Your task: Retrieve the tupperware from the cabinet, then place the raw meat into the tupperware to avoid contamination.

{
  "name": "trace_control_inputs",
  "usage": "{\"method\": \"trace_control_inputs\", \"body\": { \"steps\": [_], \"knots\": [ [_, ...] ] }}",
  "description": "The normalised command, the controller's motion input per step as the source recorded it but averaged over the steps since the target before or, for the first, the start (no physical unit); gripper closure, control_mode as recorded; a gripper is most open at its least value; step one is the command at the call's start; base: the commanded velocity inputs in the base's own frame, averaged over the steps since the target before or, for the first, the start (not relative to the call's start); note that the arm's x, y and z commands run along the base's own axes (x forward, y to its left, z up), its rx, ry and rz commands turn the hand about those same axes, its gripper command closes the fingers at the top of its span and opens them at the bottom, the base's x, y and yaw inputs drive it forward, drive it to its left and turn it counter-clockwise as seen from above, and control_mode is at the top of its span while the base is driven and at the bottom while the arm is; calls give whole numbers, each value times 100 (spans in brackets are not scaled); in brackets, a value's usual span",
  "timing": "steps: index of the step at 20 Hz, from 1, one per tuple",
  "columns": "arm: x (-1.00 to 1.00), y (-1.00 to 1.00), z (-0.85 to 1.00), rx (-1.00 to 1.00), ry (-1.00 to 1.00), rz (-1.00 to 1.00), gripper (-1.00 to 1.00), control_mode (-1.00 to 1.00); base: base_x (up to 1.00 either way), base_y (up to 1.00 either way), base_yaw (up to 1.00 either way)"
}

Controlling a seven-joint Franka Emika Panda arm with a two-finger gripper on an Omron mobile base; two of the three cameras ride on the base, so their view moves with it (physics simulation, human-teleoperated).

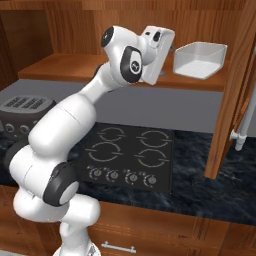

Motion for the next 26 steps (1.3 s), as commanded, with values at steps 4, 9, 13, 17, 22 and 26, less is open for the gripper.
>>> {"method": "trace_control_inputs", "body": {
  "steps": [4,9,13,17,22,26],
  "knots": [
    [18,-17,0,0,0,0,-100,-100,0,0,0],
    [20,-15,0,1,2,0,-100,-100,0,0,0],
    [19,-13,0,0,2,0,-100,-100,0,0,0],
    [18,-14,0,0,0,0,-100,-100,0,0,0],
    [21,-15,-1,0,0,1,-100,-100,0,0,0],
    [17,-10,-5,0,1,3,-100,-100,0,0,0]
  ]
}}
